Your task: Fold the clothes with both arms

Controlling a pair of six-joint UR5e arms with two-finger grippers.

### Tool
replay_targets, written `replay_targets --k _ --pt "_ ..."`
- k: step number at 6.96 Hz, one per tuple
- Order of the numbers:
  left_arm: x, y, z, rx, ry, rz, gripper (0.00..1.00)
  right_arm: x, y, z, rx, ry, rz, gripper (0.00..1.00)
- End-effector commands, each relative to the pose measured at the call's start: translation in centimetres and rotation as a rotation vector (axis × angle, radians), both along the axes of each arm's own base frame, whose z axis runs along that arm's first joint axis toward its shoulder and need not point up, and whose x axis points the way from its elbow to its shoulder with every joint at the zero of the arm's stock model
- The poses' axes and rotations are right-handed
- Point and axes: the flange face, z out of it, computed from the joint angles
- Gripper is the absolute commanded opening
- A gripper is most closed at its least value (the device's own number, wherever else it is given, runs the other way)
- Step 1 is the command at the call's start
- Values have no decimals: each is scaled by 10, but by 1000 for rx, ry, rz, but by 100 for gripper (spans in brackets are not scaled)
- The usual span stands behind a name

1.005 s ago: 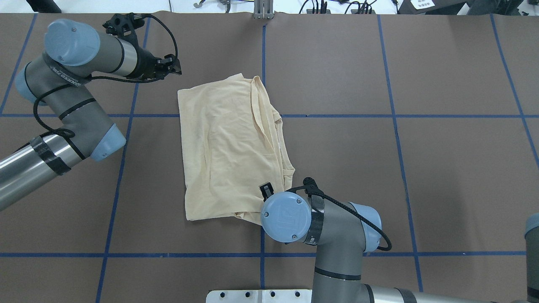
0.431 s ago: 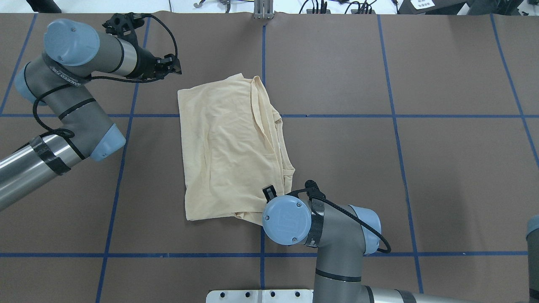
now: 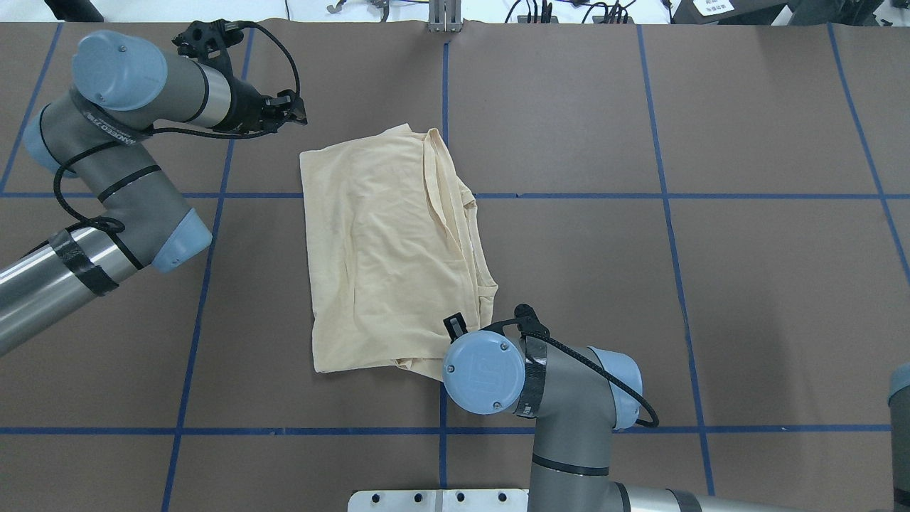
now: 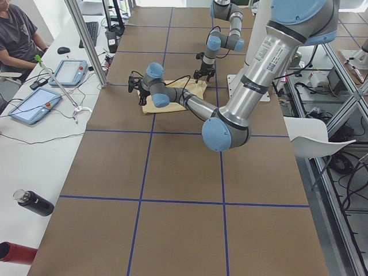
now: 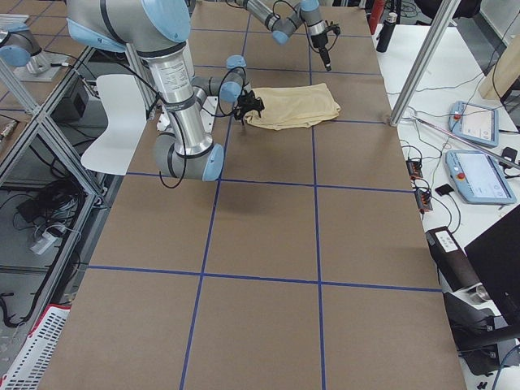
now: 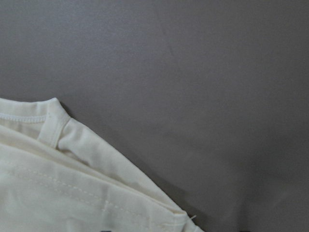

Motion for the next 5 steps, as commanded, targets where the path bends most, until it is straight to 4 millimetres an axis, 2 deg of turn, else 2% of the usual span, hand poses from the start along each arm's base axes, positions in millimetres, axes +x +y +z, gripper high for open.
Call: replay_targets --k 1,2,3,4,5 --pt "-1 0 -1 1 1 -1 61 0 -1 -2 0 -3 2 7" --pt "-2 0 0 1 1 -2 61 2 0 -2 3 -10 1 0" --pt "-2 0 -1 2 2 -2 61 4 0 -6 5 -19 1 0" --pt "-8 8 7 0 0 -1 61 4 0 -5 3 -18 2 0" --pt "-11 11 3 7 6 -2 61 5 -1 -4 3 -16 4 0"
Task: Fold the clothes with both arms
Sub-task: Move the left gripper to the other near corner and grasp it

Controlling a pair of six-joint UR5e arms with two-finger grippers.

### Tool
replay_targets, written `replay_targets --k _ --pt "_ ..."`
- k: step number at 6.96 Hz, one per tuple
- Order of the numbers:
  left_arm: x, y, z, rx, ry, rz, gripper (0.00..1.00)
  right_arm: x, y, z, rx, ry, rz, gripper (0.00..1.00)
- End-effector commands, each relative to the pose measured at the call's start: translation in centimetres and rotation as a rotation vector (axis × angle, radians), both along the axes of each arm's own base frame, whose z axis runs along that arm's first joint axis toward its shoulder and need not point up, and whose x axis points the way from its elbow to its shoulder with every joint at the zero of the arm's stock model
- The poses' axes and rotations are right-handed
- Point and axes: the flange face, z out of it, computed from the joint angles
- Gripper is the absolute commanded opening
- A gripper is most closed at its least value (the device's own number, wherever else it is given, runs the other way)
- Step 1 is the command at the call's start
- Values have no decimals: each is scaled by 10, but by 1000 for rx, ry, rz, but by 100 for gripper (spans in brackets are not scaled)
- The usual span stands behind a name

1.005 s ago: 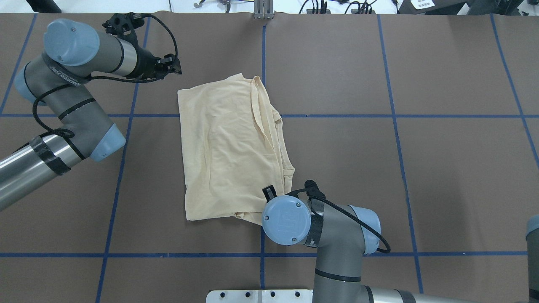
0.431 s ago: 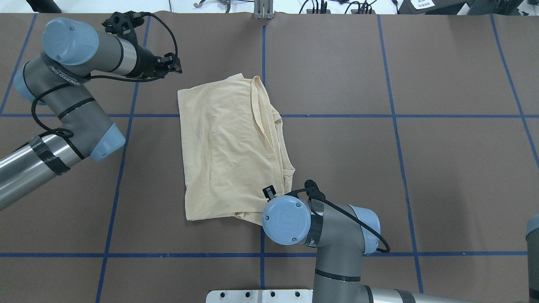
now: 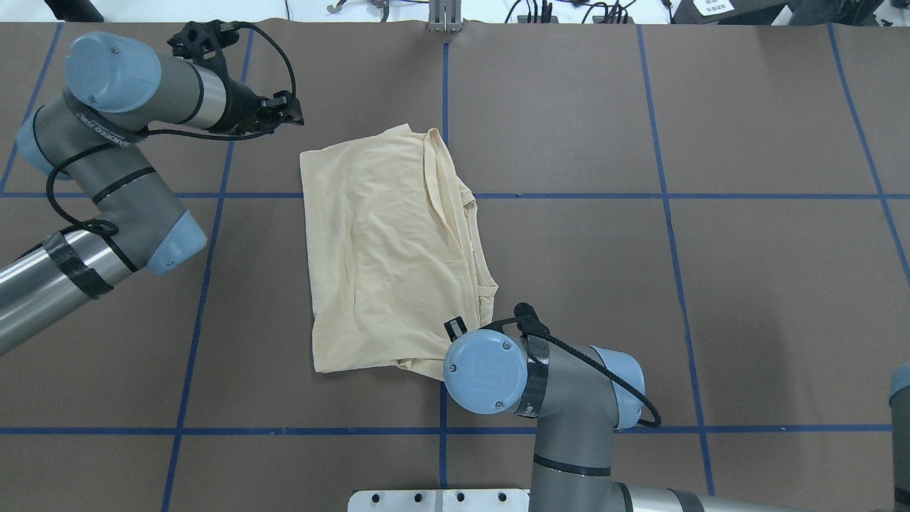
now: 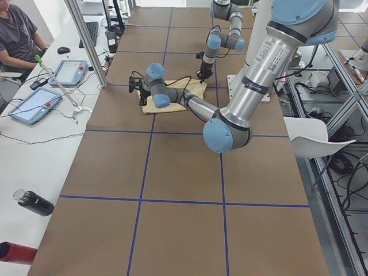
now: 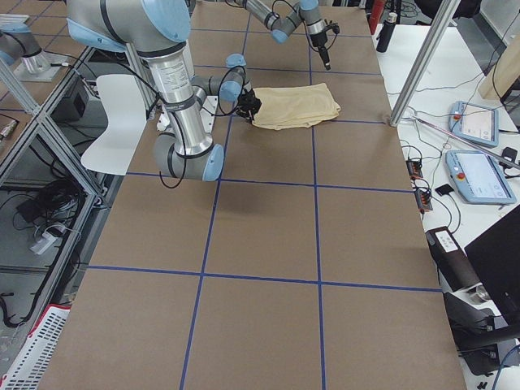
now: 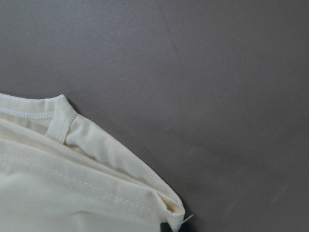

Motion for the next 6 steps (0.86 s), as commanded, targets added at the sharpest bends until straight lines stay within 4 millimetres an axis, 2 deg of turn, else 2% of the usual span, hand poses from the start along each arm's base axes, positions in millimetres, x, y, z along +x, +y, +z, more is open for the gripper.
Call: replay_targets --k 1,2,3,4,5,6 --pt "-5 5 -2 7 7 1 61 4 -3 -2 2 -6 5 0" --pt "-7 8 -10 -9 30 -11 61 19 2 1 5 -18 3 0" --pt "-17 27 -4 -80 78 -36 61 38 12 -1 8 -40 -8 0" --pt "-31 58 -16 -143 146 -37 61 40 31 -5 10 -53 -35 0" --pt "-32 101 -17 -275 216 -13 61 39 52 -2 9 -53 -66 0" --pt "-16 150 -18 -379 265 14 61 40 65 -4 7 -63 -77 0"
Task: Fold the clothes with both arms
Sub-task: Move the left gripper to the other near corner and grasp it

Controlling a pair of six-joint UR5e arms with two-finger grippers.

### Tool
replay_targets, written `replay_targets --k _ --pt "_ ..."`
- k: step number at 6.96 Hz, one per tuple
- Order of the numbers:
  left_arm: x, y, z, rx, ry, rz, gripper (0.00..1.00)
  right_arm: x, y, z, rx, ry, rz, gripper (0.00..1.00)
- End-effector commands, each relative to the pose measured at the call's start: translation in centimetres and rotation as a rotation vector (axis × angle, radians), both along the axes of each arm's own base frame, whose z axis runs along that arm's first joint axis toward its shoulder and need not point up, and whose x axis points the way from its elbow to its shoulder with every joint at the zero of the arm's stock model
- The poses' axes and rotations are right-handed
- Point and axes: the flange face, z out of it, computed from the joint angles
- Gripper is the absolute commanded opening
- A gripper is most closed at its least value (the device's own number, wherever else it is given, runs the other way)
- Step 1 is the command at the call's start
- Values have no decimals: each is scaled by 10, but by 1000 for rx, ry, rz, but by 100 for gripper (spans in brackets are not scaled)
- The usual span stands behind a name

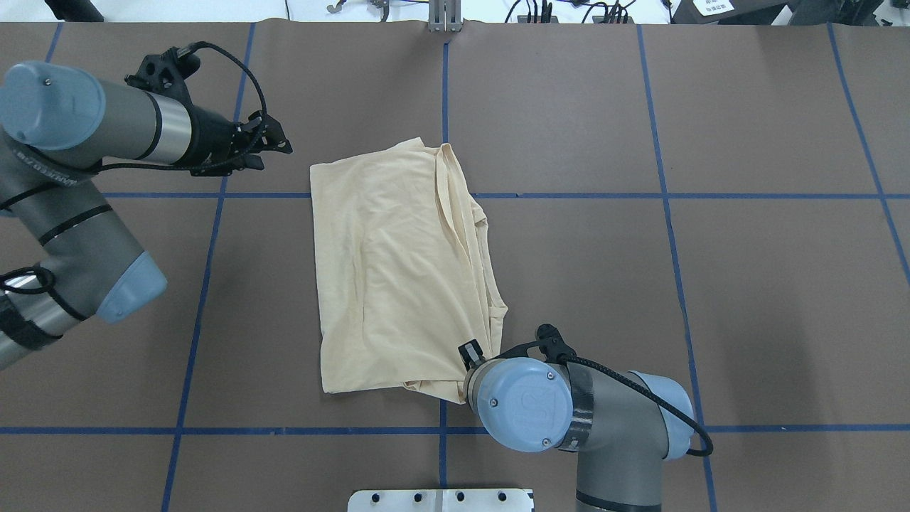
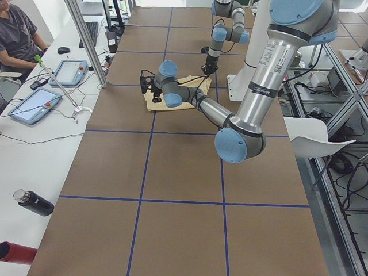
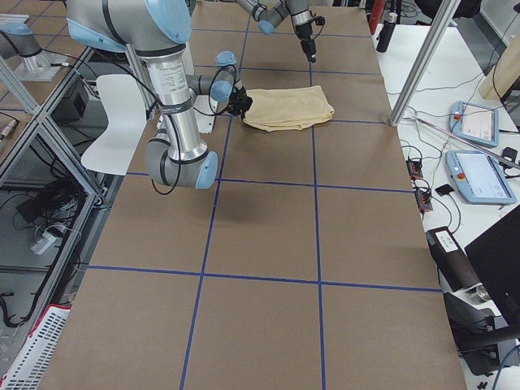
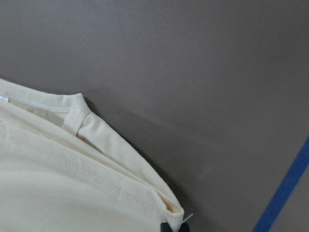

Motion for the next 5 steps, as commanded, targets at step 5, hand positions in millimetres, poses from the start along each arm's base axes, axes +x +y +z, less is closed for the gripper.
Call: replay_targets --k 5 --pt "118 288 14 -419 110 1 59 11 27 -3 6 -23 -28 0"
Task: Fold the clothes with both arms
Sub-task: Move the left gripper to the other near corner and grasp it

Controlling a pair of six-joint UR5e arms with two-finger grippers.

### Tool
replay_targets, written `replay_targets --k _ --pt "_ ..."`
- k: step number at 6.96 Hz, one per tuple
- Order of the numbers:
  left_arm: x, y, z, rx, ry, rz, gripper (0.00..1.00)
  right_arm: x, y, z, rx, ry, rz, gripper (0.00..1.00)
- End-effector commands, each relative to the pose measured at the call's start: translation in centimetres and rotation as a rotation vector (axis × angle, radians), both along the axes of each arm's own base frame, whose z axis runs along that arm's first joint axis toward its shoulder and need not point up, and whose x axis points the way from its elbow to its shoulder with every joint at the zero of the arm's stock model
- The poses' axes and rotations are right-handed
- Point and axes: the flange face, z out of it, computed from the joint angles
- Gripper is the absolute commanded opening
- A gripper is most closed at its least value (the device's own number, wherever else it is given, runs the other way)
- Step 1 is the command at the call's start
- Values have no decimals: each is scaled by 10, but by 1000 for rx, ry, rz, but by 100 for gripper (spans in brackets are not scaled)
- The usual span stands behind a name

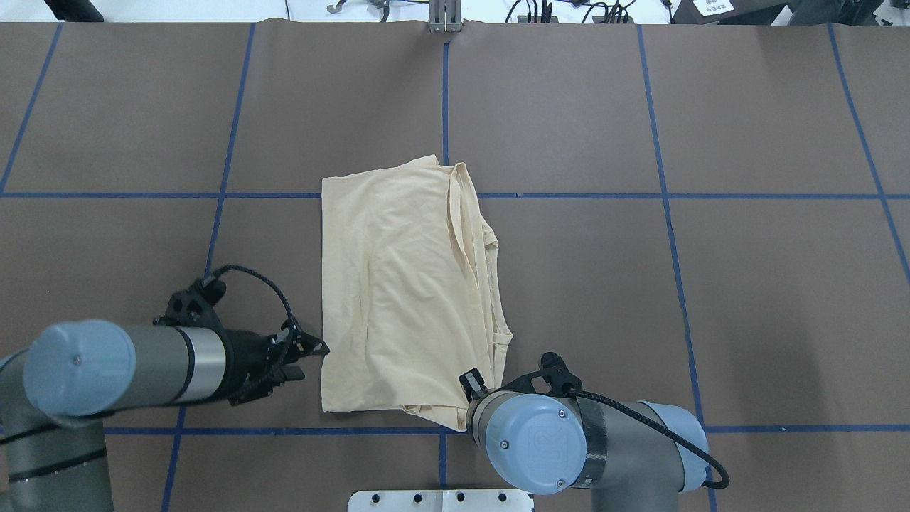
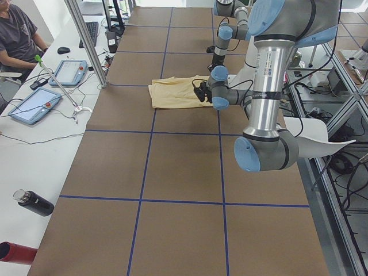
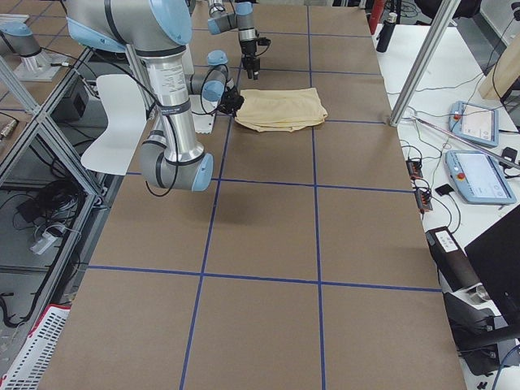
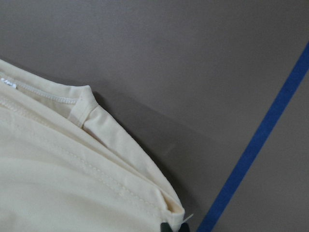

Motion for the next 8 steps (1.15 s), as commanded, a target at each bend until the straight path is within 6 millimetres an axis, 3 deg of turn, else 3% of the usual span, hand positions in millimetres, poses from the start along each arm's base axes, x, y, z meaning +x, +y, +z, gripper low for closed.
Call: replay_targets --k 1,5,8 --pt "30 48 9 -65 -45 -54 59 6 0 -3 1 -10 1 0" --pt "37 49 14 -76 -62 -55 58 8 1 6 -2 8 -1 0" --pt "54 49 3 -88 -43 -57 58 9 2 3 -1 2 -2 0"
